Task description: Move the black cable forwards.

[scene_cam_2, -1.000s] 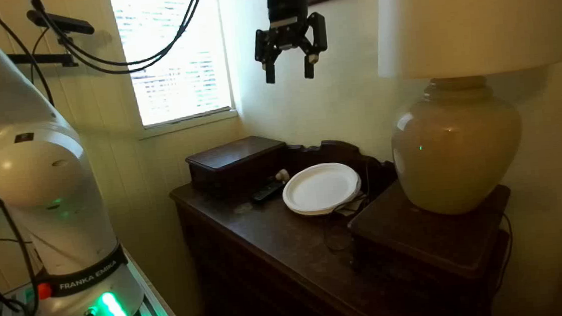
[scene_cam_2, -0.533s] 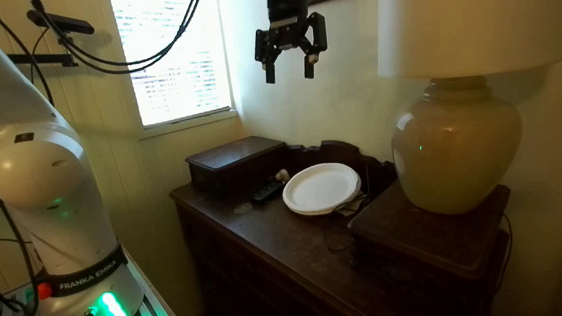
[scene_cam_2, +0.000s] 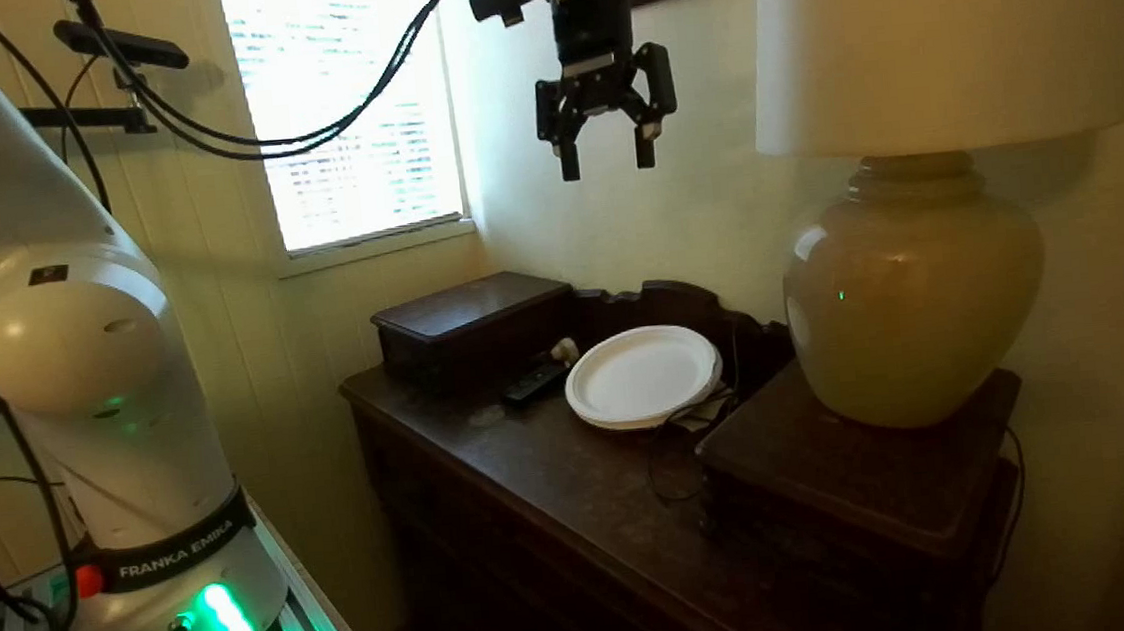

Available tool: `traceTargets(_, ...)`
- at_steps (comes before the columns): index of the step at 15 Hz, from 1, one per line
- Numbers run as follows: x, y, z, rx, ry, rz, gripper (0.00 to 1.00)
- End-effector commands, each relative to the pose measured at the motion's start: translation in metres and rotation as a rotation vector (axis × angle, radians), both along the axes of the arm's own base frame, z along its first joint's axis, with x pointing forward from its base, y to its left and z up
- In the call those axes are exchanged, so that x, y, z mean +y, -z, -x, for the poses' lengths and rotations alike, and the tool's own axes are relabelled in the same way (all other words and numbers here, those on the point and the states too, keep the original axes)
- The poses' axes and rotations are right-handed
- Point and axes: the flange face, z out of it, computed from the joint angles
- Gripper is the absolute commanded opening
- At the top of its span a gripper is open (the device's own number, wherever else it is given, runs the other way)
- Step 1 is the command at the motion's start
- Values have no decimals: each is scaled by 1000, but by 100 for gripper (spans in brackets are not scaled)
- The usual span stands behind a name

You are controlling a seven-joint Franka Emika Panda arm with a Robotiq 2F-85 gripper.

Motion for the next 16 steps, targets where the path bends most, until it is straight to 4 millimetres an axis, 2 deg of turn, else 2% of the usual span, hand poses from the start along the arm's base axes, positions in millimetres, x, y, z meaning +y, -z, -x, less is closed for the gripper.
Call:
traceTargets(1,8,33,-21,-63,32,47,100)
traceTargets(7,10,102,-53,-252,275,69,100)
traceTargets(11,0,149,-64,-327,429,121,100)
traceTargets(16,-10,205,-78,-372,526,131,100)
